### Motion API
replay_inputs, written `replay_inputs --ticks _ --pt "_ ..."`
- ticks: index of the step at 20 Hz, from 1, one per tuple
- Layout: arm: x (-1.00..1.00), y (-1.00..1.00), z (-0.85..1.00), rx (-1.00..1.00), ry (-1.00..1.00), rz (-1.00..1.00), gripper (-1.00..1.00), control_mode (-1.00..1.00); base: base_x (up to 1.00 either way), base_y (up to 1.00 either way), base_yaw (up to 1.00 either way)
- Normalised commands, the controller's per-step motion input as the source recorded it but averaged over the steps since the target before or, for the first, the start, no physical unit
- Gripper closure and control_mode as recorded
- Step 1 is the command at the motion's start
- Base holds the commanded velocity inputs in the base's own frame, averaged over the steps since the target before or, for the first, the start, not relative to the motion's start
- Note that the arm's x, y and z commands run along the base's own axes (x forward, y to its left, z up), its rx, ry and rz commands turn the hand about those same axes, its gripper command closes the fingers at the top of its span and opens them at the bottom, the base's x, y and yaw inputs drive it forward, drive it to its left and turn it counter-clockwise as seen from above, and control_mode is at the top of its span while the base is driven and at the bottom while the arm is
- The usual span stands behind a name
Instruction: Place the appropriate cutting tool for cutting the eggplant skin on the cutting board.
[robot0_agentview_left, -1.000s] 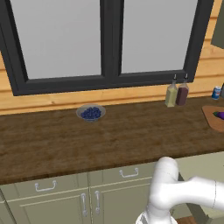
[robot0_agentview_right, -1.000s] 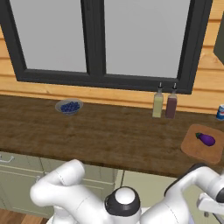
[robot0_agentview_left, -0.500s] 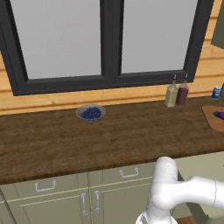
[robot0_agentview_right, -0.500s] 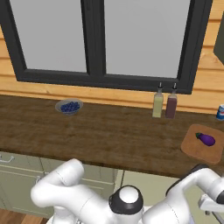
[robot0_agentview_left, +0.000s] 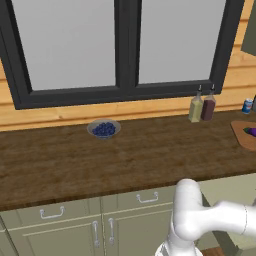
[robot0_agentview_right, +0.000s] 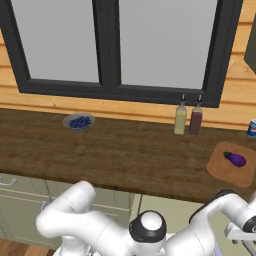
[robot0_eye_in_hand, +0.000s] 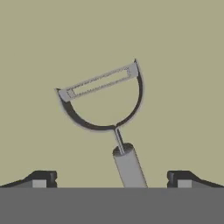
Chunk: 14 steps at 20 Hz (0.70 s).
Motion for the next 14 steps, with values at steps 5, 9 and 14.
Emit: replay_inputs --ticks 5,9,14 --pt "0.15 -0.14 -0.32 0.00 -0.01 0.02 -1.00 -1.00 0.00 0.00 0.00" --pt "0.00 0.00 -0.53 0.00 -0.01 0.04 -1.00 -1.00 0.00 0.00 0.00" --pt "0.00 0.21 -0.65 0.00 -0.05 0.08 1.00 -1.00 0.00 0.00 0.00"
